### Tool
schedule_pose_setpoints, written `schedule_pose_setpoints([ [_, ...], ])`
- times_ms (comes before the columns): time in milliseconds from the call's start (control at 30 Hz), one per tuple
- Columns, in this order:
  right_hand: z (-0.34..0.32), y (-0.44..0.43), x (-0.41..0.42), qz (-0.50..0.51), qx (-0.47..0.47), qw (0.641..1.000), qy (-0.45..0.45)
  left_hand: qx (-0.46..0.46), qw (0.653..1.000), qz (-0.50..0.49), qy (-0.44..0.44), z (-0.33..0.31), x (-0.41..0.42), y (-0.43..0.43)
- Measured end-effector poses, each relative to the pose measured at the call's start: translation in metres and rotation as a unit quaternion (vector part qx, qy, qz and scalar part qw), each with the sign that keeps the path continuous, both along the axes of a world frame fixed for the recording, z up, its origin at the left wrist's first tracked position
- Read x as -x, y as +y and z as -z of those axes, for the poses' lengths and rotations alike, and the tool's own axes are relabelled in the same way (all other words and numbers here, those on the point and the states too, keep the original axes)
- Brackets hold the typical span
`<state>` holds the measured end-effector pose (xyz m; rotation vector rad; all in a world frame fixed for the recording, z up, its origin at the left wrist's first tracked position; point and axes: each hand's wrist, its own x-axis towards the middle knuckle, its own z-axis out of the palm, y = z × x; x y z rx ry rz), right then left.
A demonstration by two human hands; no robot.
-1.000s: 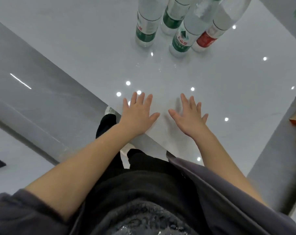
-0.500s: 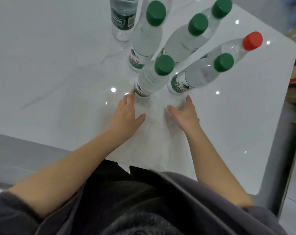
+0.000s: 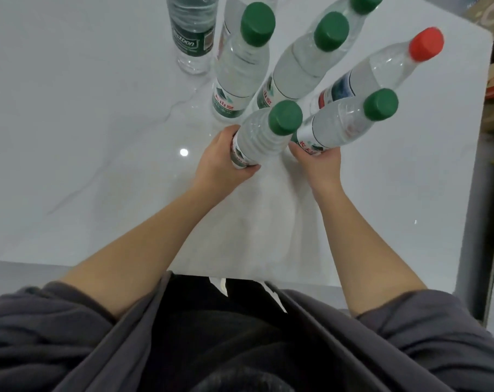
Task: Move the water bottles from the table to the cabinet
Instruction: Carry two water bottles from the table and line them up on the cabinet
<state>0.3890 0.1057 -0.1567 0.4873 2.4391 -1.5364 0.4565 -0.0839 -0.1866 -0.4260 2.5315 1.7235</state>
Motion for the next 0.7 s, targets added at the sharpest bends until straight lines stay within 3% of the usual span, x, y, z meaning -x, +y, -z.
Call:
schedule_pose_setpoints([
  [200,0.001,0.007,-0.034,-0.003,-0.001,0.999,-0.032,-0.005,0.996,0.090,0.003,-0.001,-0.004,-0.006],
  [400,0.006,0.007,-0.053,0.024,-0.001,0.999,-0.022,0.008,0.993,0.116,-0.029,-0.001,0.001,-0.002],
  [533,0.005,0.034,-0.103,0.022,-0.003,0.999,-0.023,0.011,0.987,0.158,-0.036,-0.003,-0.012,0.017],
  [700,0.005,0.084,-0.182,0.096,-0.015,0.995,-0.038,-0.004,0.959,0.282,-0.026,-0.004,-0.049,0.072],
])
